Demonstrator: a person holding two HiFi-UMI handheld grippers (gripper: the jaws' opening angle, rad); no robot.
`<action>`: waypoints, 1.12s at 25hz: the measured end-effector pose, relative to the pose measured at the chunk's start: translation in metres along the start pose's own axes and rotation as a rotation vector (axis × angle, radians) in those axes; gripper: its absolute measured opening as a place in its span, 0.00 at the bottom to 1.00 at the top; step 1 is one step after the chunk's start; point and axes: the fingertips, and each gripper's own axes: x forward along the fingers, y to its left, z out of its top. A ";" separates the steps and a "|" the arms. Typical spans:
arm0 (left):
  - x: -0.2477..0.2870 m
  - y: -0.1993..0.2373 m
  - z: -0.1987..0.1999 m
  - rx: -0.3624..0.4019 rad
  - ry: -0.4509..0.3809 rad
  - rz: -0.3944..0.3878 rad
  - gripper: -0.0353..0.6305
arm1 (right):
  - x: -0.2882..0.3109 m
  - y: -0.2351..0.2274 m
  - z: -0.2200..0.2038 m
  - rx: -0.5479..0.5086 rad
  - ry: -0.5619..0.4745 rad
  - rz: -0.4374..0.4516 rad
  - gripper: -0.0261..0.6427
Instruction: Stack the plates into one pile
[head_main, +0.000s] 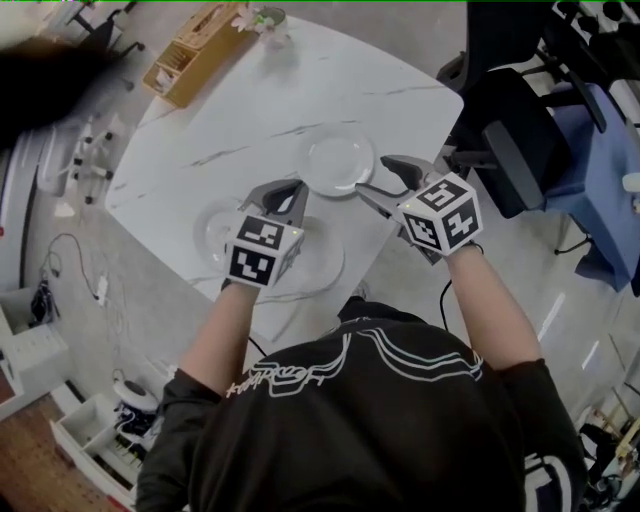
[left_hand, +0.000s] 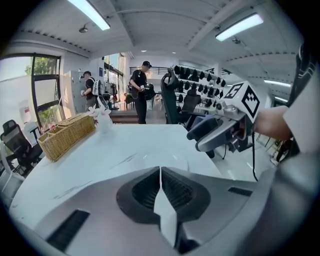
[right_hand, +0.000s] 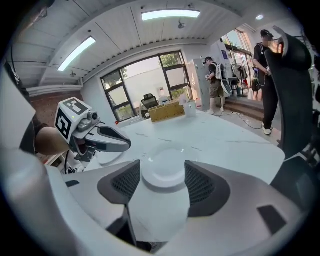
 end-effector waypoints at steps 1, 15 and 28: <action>0.006 0.003 -0.001 0.004 0.010 0.000 0.10 | 0.003 -0.003 -0.002 0.000 0.014 -0.002 0.45; 0.064 0.037 -0.022 0.174 0.201 -0.001 0.10 | 0.033 -0.033 -0.025 0.062 0.153 0.012 0.46; 0.073 0.040 -0.028 0.164 0.232 -0.003 0.10 | 0.041 -0.041 -0.028 0.123 0.169 0.022 0.46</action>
